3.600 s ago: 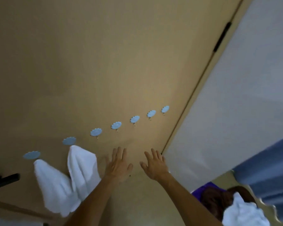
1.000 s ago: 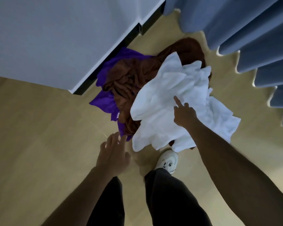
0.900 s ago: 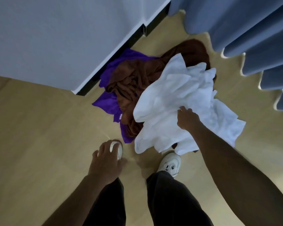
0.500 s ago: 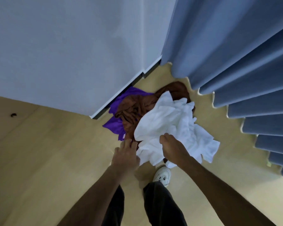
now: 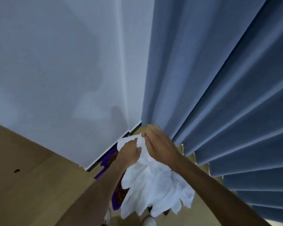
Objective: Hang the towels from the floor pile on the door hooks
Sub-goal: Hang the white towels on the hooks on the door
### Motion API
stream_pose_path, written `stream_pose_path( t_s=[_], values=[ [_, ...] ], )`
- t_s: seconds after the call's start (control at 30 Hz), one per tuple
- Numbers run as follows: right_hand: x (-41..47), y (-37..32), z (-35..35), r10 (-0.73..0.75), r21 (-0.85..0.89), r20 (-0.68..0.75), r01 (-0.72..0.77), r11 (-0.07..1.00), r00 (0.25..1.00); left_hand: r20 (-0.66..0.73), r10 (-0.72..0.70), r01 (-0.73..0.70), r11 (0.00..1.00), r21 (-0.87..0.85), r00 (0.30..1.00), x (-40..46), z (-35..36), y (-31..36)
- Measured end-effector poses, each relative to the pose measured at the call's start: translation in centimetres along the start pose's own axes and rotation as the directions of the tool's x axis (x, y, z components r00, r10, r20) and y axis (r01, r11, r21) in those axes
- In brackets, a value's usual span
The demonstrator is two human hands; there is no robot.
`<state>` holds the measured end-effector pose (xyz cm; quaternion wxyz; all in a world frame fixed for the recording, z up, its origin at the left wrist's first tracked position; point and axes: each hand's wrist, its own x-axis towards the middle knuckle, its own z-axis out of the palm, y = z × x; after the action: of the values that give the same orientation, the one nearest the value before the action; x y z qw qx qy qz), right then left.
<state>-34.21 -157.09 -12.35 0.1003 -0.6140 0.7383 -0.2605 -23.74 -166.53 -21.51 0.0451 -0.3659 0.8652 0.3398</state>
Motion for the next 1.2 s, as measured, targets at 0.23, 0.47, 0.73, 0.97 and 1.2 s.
stream_pose_path(
  t_s=[0.23, 0.47, 0.73, 0.97, 1.2],
  values=[
    [2.1, -0.5, -8.5, 0.173, 0.013, -0.186, -0.174, 0.985, 0.967, -0.181, 0.131, -0.114, 0.988, 0.104, 0.975, -1.3, -10.1, 6.2],
    [3.1, -4.4, -7.3, 0.045, -0.054, -0.104, -0.051, 0.997, 0.994, -0.220, 0.238, -0.251, 0.967, -0.032, 0.946, -5.1, -18.1, 10.2],
    [4.9, -8.0, -5.2, 0.327, 0.283, 0.144, -0.356, 0.891, 0.934, -0.368, 0.181, -0.221, 0.973, -0.068, 0.912, -9.6, -24.2, 8.7],
    [4.6, -10.1, 0.4, 0.374, 0.256, 0.422, -0.504, 0.825, 0.826, -0.470, 0.184, -0.246, 0.966, -0.074, 0.863, -14.9, -29.6, 6.1],
    [6.7, -15.2, 3.8, 0.412, 0.047, 0.335, -0.452, 0.891, 0.847, -0.721, -0.095, 0.187, 0.981, 0.049, 0.687, -22.5, -36.2, -2.2]
  ],
)
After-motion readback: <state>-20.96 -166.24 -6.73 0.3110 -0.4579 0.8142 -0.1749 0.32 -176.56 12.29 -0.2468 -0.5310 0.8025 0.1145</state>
